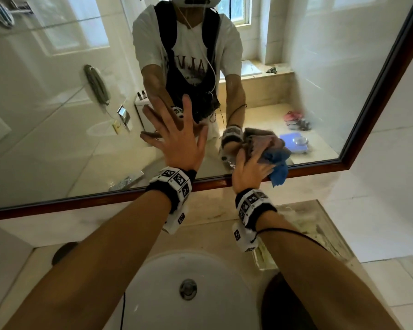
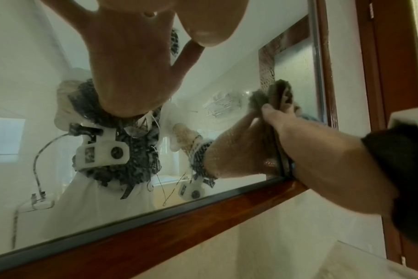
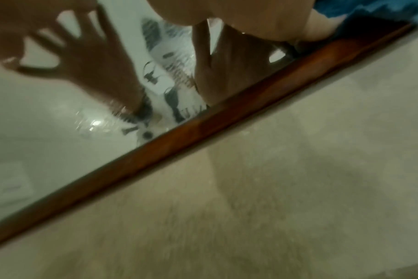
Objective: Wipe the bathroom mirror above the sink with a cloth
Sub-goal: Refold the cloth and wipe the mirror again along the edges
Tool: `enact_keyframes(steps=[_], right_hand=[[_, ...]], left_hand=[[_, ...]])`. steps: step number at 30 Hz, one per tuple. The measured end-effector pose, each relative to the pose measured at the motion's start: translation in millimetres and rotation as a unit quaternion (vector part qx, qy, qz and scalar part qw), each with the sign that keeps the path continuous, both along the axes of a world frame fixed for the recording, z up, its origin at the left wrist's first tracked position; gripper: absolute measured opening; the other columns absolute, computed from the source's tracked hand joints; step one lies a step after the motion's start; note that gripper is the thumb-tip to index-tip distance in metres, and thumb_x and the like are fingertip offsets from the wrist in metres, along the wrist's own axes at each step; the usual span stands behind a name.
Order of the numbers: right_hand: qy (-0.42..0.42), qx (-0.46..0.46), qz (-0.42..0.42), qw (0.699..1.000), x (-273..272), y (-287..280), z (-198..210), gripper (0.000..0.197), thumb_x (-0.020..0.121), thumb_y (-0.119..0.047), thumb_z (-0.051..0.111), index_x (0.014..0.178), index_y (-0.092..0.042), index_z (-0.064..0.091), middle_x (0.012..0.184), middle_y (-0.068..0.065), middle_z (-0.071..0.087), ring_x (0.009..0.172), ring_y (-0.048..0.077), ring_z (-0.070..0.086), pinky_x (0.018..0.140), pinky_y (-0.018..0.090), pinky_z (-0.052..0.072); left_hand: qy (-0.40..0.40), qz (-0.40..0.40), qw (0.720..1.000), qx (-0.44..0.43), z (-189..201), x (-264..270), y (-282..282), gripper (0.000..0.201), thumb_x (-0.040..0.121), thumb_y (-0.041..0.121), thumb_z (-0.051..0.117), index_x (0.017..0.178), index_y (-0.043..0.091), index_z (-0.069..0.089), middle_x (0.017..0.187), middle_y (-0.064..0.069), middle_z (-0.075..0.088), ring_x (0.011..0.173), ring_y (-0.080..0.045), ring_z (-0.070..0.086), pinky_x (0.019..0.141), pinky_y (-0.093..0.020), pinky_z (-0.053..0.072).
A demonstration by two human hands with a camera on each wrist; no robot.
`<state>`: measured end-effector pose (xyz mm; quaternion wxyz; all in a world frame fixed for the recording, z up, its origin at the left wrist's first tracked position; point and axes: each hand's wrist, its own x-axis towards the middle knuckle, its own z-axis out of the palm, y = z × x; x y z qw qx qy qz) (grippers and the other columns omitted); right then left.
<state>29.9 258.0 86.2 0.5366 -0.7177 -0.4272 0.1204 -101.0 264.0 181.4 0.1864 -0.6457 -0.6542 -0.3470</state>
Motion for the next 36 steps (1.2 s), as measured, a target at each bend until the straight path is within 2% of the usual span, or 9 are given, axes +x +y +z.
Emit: enact_keyframes(steps=[7, 13, 16, 21, 25, 29, 31, 34, 36], right_hand=[[-0.139, -0.014, 0.098, 0.985, -79, -10, -22, 0.075, 0.096, -0.056, 0.028, 0.153, -0.014, 0.005, 0.151, 0.038, 0.018, 0.136, 0.063, 0.012, 0.109, 0.072, 0.006], [-0.098, -0.050, 0.140, 0.984, -86, -10, -19, 0.080, 0.097, -0.056, 0.028, 0.150, -0.019, -0.018, 0.155, 0.036, 0.000, 0.142, 0.056, -0.004, 0.114, 0.066, -0.001], [-0.013, -0.093, 0.111, 0.989, -63, -7, 8, 0.085, 0.099, -0.052, 0.036, 0.146, -0.015, -0.024, 0.156, 0.033, -0.003, 0.144, 0.051, 0.002, 0.117, 0.061, 0.002], [0.157, -0.042, -0.021, 0.986, 21, -5, 45, 0.072, 0.102, -0.049, 0.030, 0.155, -0.020, -0.009, 0.159, 0.024, -0.012, 0.146, 0.043, -0.004, 0.118, 0.050, 0.004], [0.061, -0.090, -0.077, 0.991, 91, -3, 66, 0.052, 0.102, -0.018, 0.010, 0.153, -0.010, 0.020, 0.158, 0.028, -0.011, 0.138, 0.058, 0.015, 0.110, 0.066, 0.012], [0.052, -0.138, -0.101, 0.984, 139, 0, 75, 0.053, 0.103, -0.005, 0.021, 0.155, -0.011, 0.011, 0.159, 0.022, -0.014, 0.138, 0.057, 0.016, 0.111, 0.067, 0.008], [0.063, -0.138, -0.087, 0.985, 144, -4, 73, 0.051, 0.105, -0.008, 0.017, 0.155, -0.011, 0.009, 0.160, 0.018, -0.015, 0.141, 0.055, 0.010, 0.111, 0.066, 0.007], [0.105, -0.064, -0.046, 0.991, 121, -10, 61, 0.058, 0.103, -0.038, 0.000, 0.155, -0.012, 0.002, 0.160, 0.016, -0.016, 0.145, 0.045, -0.007, 0.115, 0.061, 0.002], [0.182, -0.039, -0.060, 0.981, 97, -8, 53, 0.061, 0.103, -0.047, 0.014, 0.155, -0.022, -0.003, 0.160, 0.022, -0.011, 0.146, 0.044, -0.006, 0.118, 0.057, 0.005]], left_hand=[[0.003, 0.013, 1.000, -0.007, -3, 1, 2, 0.078, 0.092, 0.068, 0.029, 0.154, 0.033, -0.003, 0.159, -0.030, 0.001, 0.144, -0.054, 0.001, 0.101, -0.081, 0.017], [-0.036, 0.004, 0.999, -0.032, -4, 4, 3, 0.078, 0.092, 0.061, 0.038, 0.153, 0.035, -0.002, 0.160, -0.027, -0.008, 0.145, -0.052, -0.008, 0.102, -0.081, 0.014], [-0.073, -0.010, 0.996, -0.048, -3, 14, 0, 0.082, 0.089, 0.056, 0.042, 0.155, 0.031, 0.000, 0.159, -0.026, -0.014, 0.145, -0.050, -0.013, 0.103, -0.080, 0.014], [-0.057, -0.051, 0.997, -0.033, 12, 45, -16, 0.078, 0.092, 0.050, 0.042, 0.156, 0.030, 0.003, 0.160, -0.024, -0.011, 0.148, -0.043, -0.010, 0.107, -0.077, 0.009], [-0.025, -0.099, 0.994, 0.023, 45, 89, -17, 0.073, 0.092, 0.047, 0.044, 0.154, 0.039, 0.005, 0.162, -0.019, -0.007, 0.149, -0.040, -0.006, 0.106, -0.078, 0.008], [0.041, -0.086, 0.994, 0.044, 59, 110, -5, 0.070, 0.093, 0.049, 0.043, 0.153, 0.044, 0.005, 0.164, -0.015, -0.001, 0.148, -0.044, -0.001, 0.101, -0.082, 0.011], [0.068, -0.068, 0.994, 0.056, 54, 112, -3, 0.068, 0.095, 0.048, 0.041, 0.152, 0.044, 0.004, 0.163, -0.017, 0.004, 0.147, -0.047, 0.004, 0.099, -0.082, 0.015], [0.097, -0.062, 0.991, 0.068, 45, 110, -1, 0.065, 0.097, 0.043, 0.034, 0.153, 0.044, 0.000, 0.162, -0.020, 0.007, 0.146, -0.050, 0.006, 0.097, -0.082, 0.017], [0.099, -0.068, 0.991, 0.064, 42, 110, 0, 0.064, 0.097, 0.042, 0.029, 0.153, 0.044, -0.002, 0.162, -0.022, 0.006, 0.146, -0.051, 0.006, 0.096, -0.083, 0.017]])
